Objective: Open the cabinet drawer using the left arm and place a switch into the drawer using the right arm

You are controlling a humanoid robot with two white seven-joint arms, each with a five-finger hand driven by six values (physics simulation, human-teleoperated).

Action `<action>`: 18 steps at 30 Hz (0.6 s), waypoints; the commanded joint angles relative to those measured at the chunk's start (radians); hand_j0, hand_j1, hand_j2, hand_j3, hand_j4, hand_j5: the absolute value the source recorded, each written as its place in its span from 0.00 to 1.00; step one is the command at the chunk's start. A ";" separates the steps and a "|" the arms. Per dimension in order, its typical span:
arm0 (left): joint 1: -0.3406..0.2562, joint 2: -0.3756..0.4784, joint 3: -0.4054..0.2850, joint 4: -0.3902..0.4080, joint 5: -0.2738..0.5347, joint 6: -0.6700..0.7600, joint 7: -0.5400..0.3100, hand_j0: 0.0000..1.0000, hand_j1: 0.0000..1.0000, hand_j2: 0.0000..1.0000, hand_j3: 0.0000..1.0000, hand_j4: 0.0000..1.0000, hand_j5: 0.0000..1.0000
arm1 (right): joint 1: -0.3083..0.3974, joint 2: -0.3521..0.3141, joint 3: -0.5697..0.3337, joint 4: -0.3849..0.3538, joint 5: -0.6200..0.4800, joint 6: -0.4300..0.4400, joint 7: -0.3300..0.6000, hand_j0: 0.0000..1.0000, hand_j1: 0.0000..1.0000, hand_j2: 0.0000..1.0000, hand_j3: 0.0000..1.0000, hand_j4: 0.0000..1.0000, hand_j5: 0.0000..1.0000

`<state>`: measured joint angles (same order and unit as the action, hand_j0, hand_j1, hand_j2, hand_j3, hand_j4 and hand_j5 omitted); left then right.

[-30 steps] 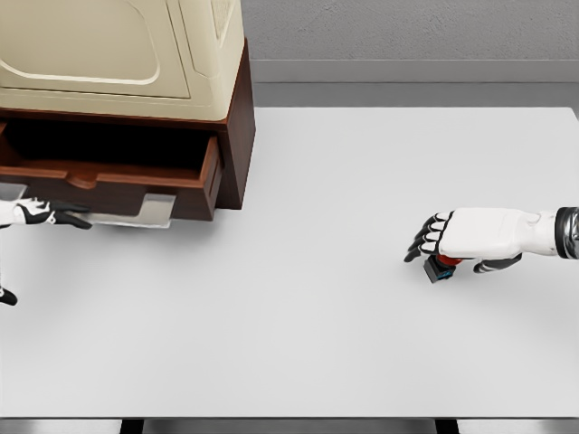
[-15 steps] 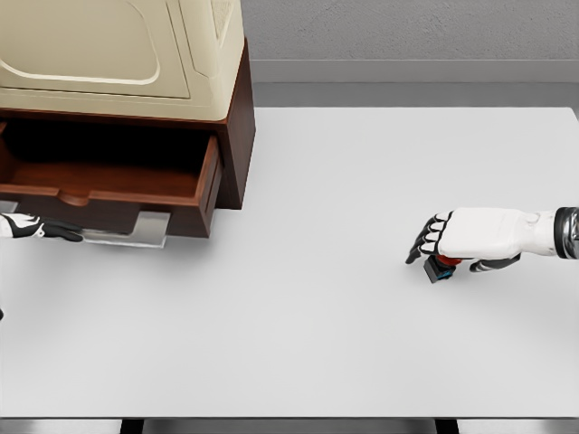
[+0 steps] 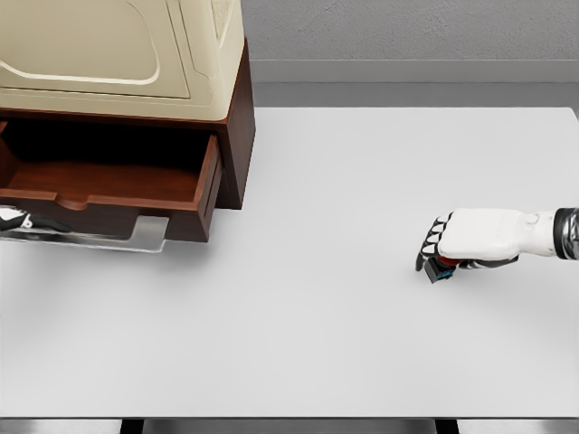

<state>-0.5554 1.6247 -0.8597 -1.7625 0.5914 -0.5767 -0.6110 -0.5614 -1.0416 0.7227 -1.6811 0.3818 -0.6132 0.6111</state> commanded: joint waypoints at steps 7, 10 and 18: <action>-0.017 0.014 0.025 0.000 0.195 -0.006 0.000 1.00 1.00 1.00 1.00 1.00 1.00 | 0.000 0.000 0.006 0.000 -0.004 0.002 0.000 0.53 0.53 0.53 0.53 0.53 0.53; -0.026 0.010 0.057 0.000 0.298 0.060 0.000 1.00 1.00 1.00 1.00 1.00 1.00 | 0.000 0.000 0.004 0.000 -0.006 0.002 0.000 0.51 0.51 0.51 0.51 0.51 0.51; -0.064 -0.144 0.208 0.000 0.324 0.406 0.000 1.00 1.00 1.00 1.00 1.00 1.00 | -0.003 0.011 -0.003 0.000 -0.009 0.002 0.000 0.49 0.49 0.49 0.49 0.49 0.49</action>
<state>-0.6197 1.5130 -0.6814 -1.7625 0.9019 -0.2339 -0.6110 -0.5660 -1.0332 0.7222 -1.6802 0.3788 -0.6133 0.6112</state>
